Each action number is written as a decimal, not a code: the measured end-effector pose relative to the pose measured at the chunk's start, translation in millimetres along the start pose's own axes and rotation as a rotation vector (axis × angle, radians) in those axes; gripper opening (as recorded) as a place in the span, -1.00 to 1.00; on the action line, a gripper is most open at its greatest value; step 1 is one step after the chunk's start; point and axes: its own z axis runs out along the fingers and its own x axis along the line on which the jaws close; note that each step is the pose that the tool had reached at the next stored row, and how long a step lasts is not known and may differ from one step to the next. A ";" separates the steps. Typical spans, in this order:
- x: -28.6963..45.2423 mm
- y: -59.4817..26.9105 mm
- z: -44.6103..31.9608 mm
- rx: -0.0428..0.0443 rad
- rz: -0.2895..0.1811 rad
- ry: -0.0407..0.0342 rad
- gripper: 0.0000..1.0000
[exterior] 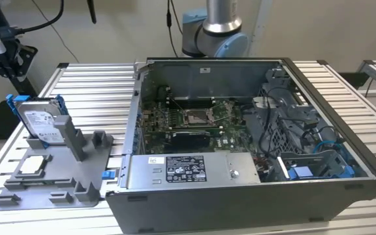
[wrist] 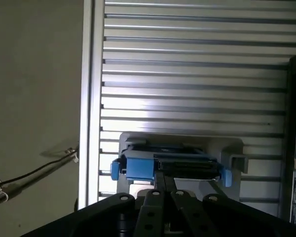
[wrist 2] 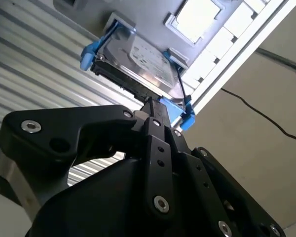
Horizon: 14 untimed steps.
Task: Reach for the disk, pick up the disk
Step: 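Reach for the disk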
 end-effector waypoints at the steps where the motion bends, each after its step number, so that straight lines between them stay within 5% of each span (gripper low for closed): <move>1: 3.1 0.1 0.1 0.0000 0.000 -0.0001 -1.00; 4: 8.7 0.2 0.4 0.0000 0.000 0.0000 -1.00; 14: 9.2 0.2 0.4 0.0004 -0.033 0.0012 -1.00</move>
